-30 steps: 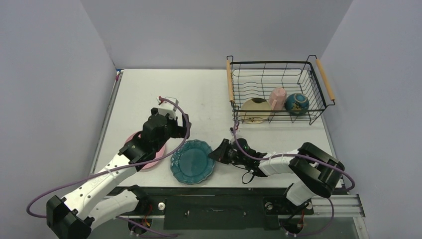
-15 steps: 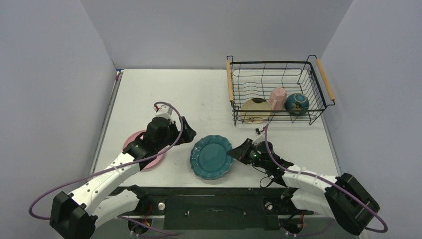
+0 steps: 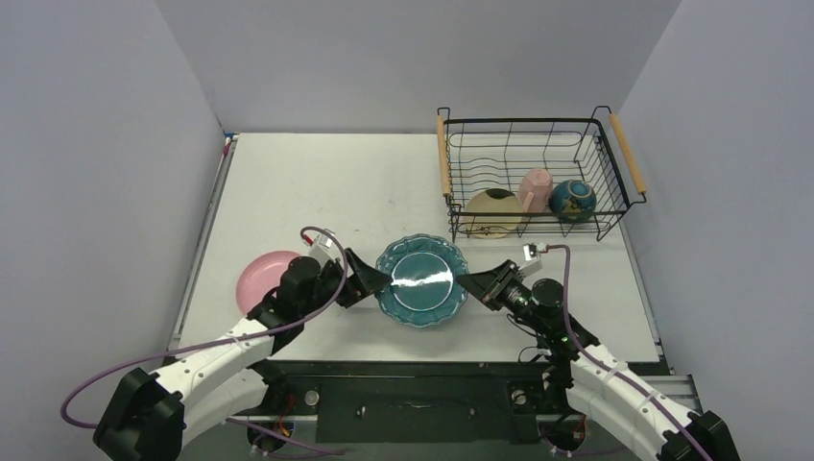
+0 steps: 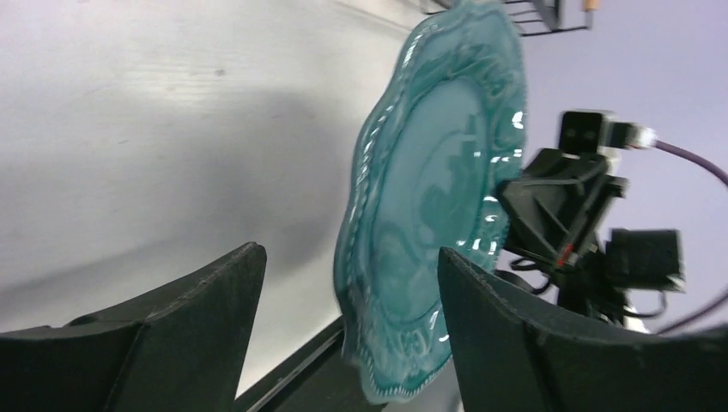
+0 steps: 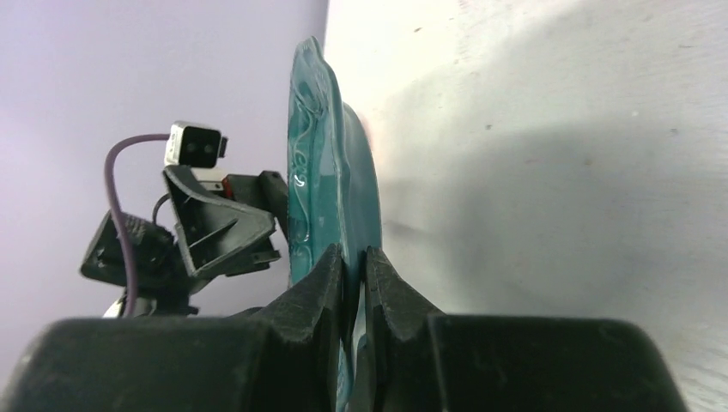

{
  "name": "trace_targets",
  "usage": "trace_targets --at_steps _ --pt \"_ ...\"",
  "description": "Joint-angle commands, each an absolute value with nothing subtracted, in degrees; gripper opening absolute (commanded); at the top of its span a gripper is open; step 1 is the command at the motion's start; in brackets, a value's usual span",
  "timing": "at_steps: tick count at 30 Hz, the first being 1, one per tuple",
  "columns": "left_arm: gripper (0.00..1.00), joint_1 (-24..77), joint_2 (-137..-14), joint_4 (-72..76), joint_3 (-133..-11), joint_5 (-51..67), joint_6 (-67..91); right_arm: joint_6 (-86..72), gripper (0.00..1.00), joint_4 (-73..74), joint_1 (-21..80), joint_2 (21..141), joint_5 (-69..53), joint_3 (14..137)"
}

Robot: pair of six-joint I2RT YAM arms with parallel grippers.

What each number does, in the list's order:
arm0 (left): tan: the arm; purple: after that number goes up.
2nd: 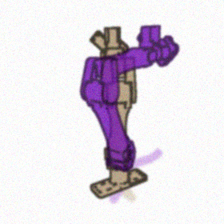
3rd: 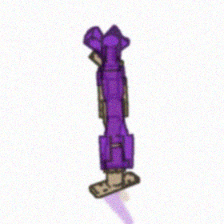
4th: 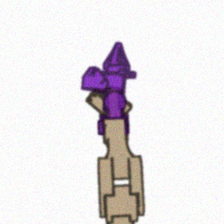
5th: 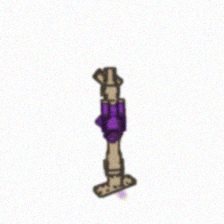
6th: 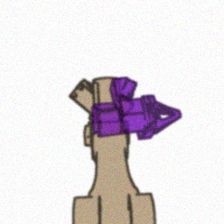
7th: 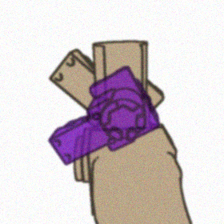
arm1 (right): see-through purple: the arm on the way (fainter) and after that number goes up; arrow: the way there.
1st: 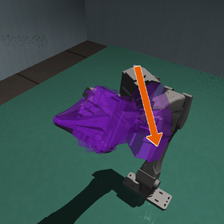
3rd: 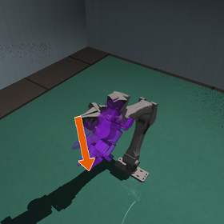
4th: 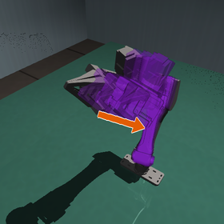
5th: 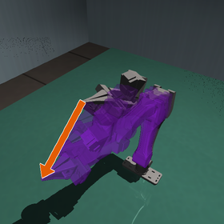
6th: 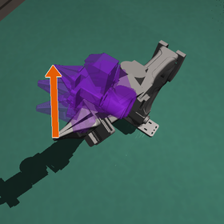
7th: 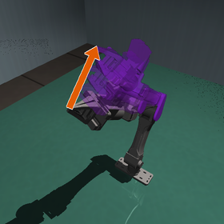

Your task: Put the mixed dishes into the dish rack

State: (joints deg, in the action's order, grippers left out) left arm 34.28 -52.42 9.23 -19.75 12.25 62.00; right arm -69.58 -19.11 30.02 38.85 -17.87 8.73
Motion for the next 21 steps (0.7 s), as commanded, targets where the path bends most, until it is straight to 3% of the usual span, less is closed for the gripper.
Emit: trace_targets --at_steps 1,5,8,14,18,21 --pt "0.67 33.94 -53.09 29.43 -19.41 19.91 66.84 -75.87 0.00 -29.77 29.64 35.23 -22.36 11.75" --pt "0.50 34.02 -53.12 32.67 -20.18 22.64 66.29 -76.67 0.00 -32.23 29.61 35.08 -23.86 12.24" --pt "0.31 33.97 -53.17 32.55 -21.48 25.18 64.00 -75.59 0.00 -31.96 29.68 35.67 -25.96 13.72" --pt "0.02 33.97 -52.75 25.28 -26.90 27.62 55.39 -67.68 0.02 -22.48 30.82 35.55 -27.49 19.04" --pt "0.00 33.89 -51.88 23.91 -30.00 29.87 50.33 -57.52 0.34 -11.53 33.94 36.48 -25.61 24.57" --pt "0.00 33.88 -52.96 23.63 -32.31 33.13 48.28 -53.60 0.46 -8.10 36.99 38.93 -23.51 27.25"
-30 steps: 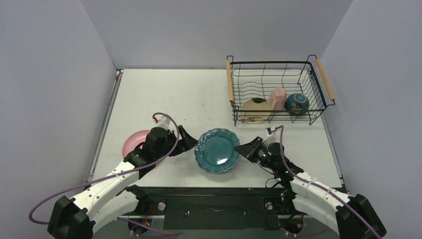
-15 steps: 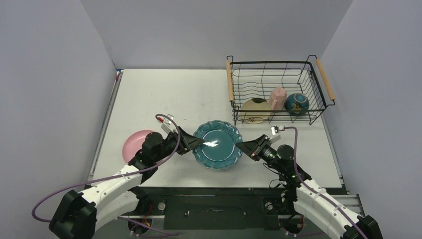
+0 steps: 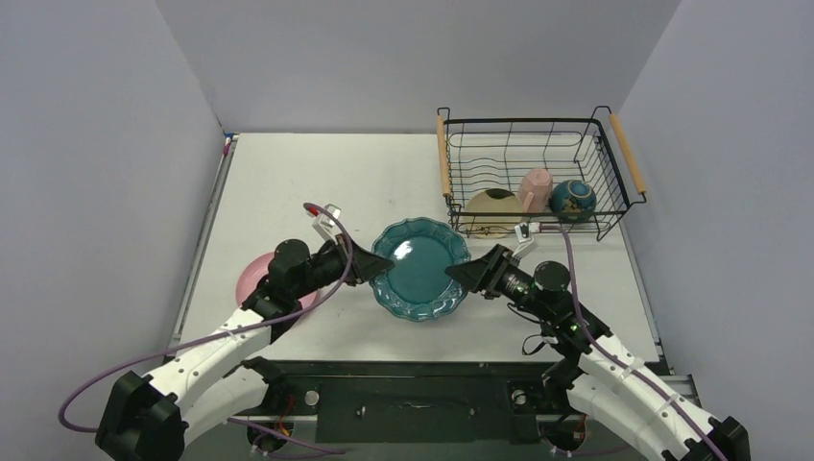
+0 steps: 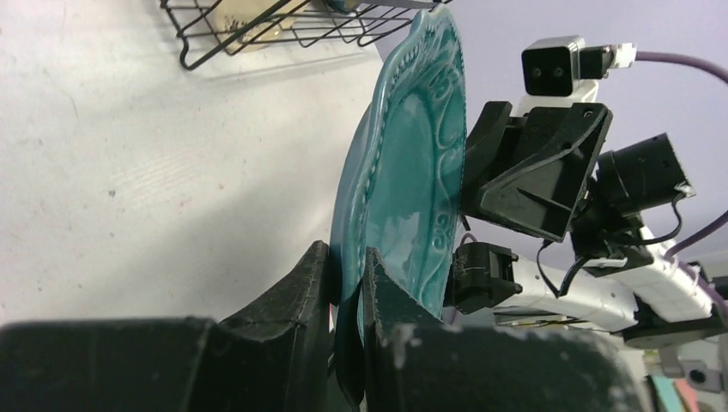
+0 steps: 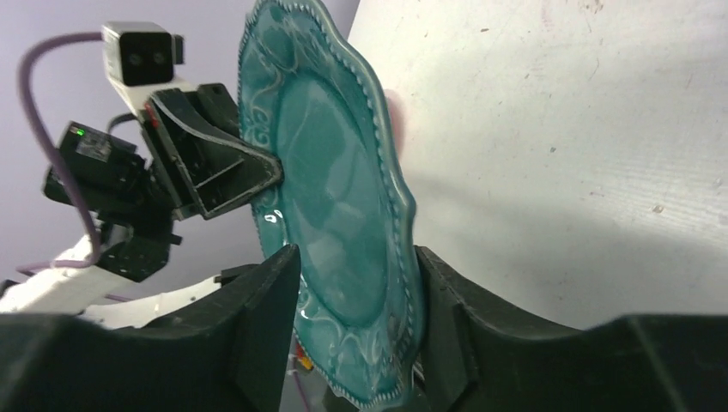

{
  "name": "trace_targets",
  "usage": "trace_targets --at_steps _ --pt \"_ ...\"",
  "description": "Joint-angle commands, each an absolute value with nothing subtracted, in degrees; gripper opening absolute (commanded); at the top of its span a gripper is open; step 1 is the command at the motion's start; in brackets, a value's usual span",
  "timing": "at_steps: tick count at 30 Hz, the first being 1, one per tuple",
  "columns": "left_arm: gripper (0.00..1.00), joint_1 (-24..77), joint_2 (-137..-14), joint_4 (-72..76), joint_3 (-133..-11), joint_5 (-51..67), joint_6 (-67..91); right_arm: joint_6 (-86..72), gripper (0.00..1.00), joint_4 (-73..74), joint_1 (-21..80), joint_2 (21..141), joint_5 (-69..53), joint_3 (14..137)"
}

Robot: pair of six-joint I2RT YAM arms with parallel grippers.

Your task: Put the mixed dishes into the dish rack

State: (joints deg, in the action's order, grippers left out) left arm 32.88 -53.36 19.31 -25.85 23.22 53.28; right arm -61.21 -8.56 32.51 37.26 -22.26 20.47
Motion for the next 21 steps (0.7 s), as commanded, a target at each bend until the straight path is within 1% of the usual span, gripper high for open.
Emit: trace_targets --at_steps 1,5,7,9,10,11,12,13,14,15,16,17,18,19,20,21 --pt "0.00 33.87 -53.42 23.92 -33.41 35.53 48.09 -51.81 0.48 -7.92 38.54 40.52 -23.40 28.74" --pt "0.00 33.65 -55.76 24.97 -35.98 42.92 47.39 -46.57 0.49 -5.28 41.03 45.14 -24.52 33.64" --pt "0.00 33.46 -56.60 24.98 -37.02 45.87 46.87 -44.77 0.46 -4.75 41.15 46.41 -25.34 35.28" --pt "0.00 33.02 -57.13 23.88 -38.08 48.05 45.85 -42.66 0.35 -4.52 41.15 46.69 -26.51 36.14" --pt "0.00 32.65 -57.41 23.10 -38.55 49.13 44.66 -42.16 0.28 -4.32 41.11 46.50 -26.66 36.65" --pt "0.00 32.45 -57.54 21.29 -39.59 49.48 43.14 -41.39 0.24 -3.63 41.04 46.32 -26.48 36.83" --pt "0.00 31.84 -57.69 20.27 -40.05 49.81 42.44 -41.00 0.18 -3.22 40.87 46.10 -26.34 37.20" --pt "0.00 31.48 -57.72 18.89 -40.80 49.91 41.61 -40.26 0.15 -2.32 40.82 45.89 -26.12 37.36" --pt "0.00 30.92 -57.74 18.30 -41.27 50.05 41.42 -40.04 0.03 -2.00 40.55 45.75 -25.98 37.66" --pt "0.00 30.71 -57.78 17.72 -41.55 49.90 40.74 -39.98 0.00 -1.71 40.45 45.45 -25.57 37.73" --pt "0.00 30.44 -57.93 15.39 -42.53 49.06 40.23 -39.99 0.00 -2.04 40.13 45.31 -25.57 37.54" --pt "0.06 30.38 -57.93 14.11 -43.06 48.35 39.04 -40.08 0.00 -3.54 40.10 44.92 -25.68 37.31" --pt "0.14 30.34 -58.01 11.53 -43.99 46.69 38.08 -39.88 0.00 -4.23 40.04 44.70 -25.41 37.01" --pt "0.35 30.33 -57.92 9.98 -44.54 45.50 37.18 -39.72 0.00 -4.42 40.02 44.11 -22.92 37.05" --pt "0.44 30.39 -57.70 6.54 -45.65 42.75 36.43 -39.31 0.00 -3.84 39.91 43.85 -21.17 37.52" --pt "0.54 30.45 -57.55 4.76 -46.38 41.41 34.66 -38.81 0.00 -2.39 39.73 43.13 -16.92 37.92"
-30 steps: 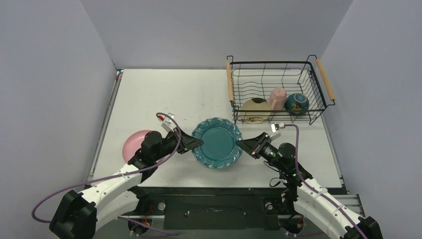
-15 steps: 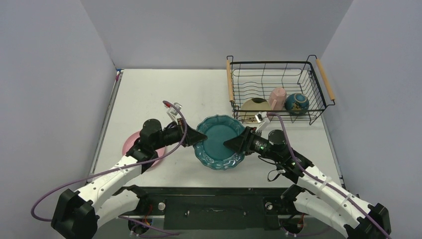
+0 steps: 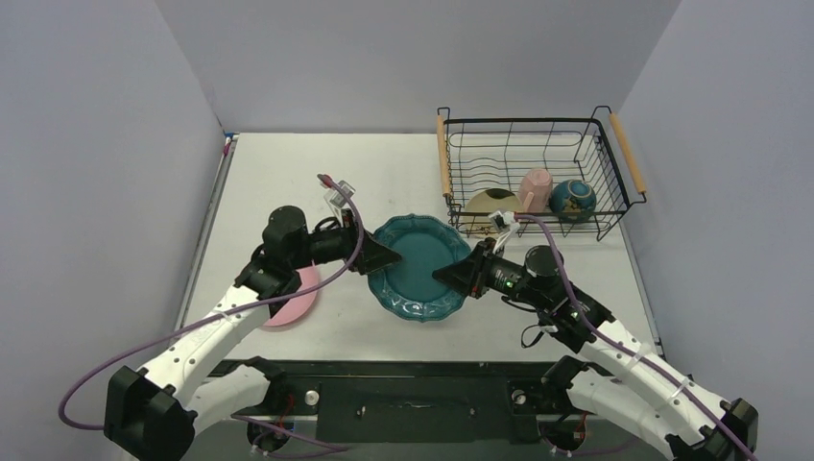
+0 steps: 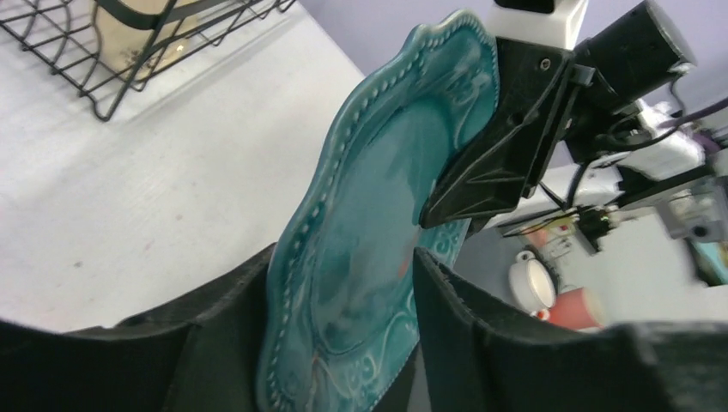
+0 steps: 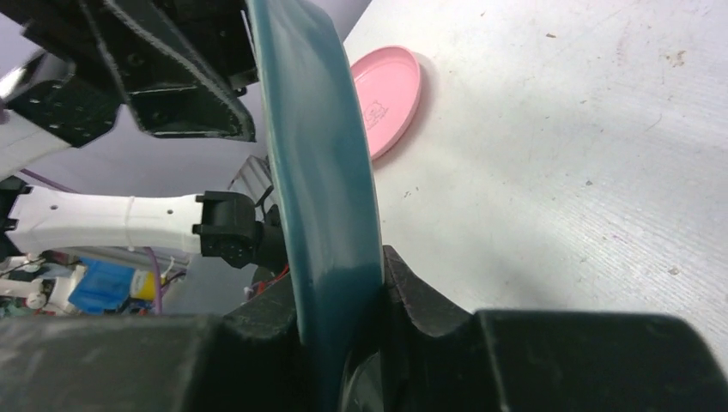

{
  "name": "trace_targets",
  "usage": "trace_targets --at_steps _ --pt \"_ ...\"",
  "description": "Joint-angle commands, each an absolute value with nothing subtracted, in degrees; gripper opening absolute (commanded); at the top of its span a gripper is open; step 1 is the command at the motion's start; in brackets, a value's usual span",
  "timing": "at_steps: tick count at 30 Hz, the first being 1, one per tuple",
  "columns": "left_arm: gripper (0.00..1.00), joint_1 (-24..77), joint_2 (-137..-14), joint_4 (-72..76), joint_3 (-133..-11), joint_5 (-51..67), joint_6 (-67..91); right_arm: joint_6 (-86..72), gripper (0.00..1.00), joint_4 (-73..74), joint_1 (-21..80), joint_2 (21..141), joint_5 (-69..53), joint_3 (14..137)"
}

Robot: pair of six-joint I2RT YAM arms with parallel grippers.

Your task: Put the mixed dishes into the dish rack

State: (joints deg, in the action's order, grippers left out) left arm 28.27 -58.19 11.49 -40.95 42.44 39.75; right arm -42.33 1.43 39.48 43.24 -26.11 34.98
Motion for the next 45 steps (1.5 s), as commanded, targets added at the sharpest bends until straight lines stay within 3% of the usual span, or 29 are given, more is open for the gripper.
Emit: trace_targets --at_steps 1,5,8,12,21,28,45 --pt "0.57 30.47 -57.19 -0.44 -48.20 38.04 33.33 -36.99 0.00 -1.90 39.29 42.75 -15.36 38.99" --pt "0.76 31.70 -56.01 -18.10 -55.56 23.38 24.11 -26.93 0.00 1.78 37.75 43.74 -14.04 45.92" --pt "0.79 32.80 -54.47 -26.28 -59.79 9.02 19.49 -21.26 0.00 7.49 33.25 46.50 -10.87 56.07" --pt "0.79 34.25 -52.16 -30.37 -61.04 0.87 15.27 -11.62 0.00 14.22 29.05 52.39 -4.03 69.39" --pt "0.79 37.89 -48.72 -29.98 -57.80 -1.02 12.27 15.31 0.00 23.42 18.20 71.15 -3.17 96.38" --pt "0.78 40.86 -46.78 -27.70 -54.78 -0.97 13.62 44.55 0.00 31.76 13.19 85.34 -12.27 104.00" --pt "0.78 42.74 -52.54 -26.92 -55.98 -2.92 17.59 71.25 0.00 50.31 8.75 114.28 -20.91 127.19"
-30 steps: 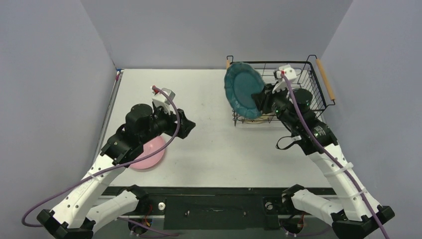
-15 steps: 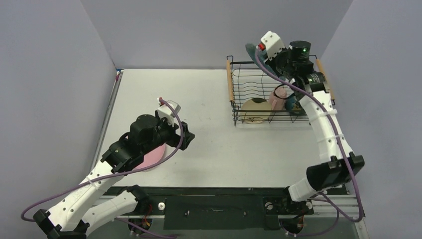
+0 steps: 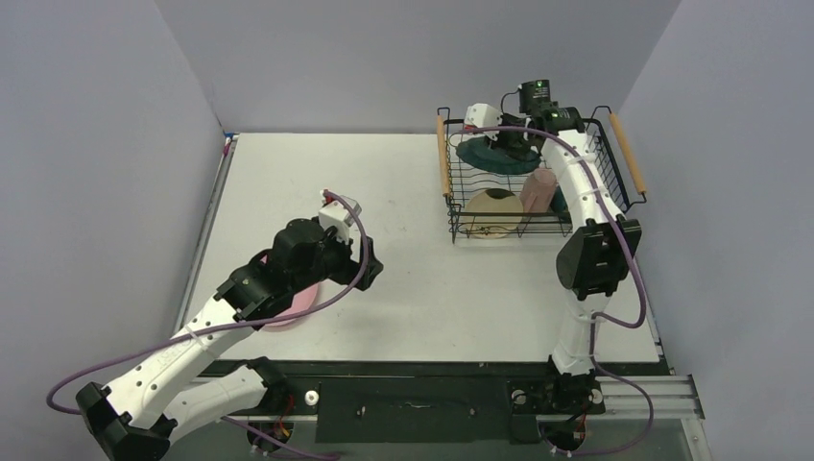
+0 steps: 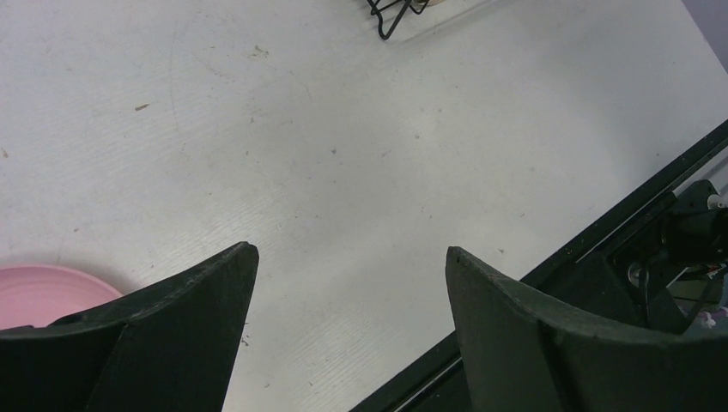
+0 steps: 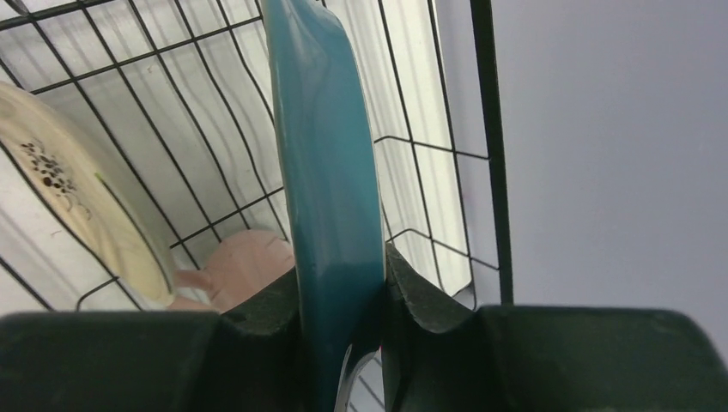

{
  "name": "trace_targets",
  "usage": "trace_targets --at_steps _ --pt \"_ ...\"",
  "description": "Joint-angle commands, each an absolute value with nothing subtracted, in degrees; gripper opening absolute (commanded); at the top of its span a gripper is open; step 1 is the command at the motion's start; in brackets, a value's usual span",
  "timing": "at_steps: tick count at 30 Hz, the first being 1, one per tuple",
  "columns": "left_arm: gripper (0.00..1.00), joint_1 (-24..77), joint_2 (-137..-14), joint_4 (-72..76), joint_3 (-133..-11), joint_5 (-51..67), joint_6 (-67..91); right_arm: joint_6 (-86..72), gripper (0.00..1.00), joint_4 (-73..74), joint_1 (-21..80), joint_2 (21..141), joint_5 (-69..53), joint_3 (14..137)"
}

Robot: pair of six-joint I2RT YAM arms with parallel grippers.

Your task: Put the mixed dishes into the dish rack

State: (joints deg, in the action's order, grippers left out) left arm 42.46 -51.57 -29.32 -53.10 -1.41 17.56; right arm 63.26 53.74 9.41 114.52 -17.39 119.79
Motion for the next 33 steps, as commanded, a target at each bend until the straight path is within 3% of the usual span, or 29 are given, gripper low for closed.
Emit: trace_targets --at_steps 1,16,33 --pt "0.78 42.65 -52.72 -26.86 -55.98 -3.04 17.47 71.40 0.00 50.37 8.60 115.71 -21.27 128.37" --pt "0.78 42.19 -54.78 -25.95 -55.31 -3.26 17.06 67.37 0.00 40.18 8.44 125.53 -19.23 133.79" --pt "0.78 40.78 -53.52 -24.83 -53.42 -2.15 18.36 69.90 0.00 36.83 8.59 128.71 -21.35 132.39"
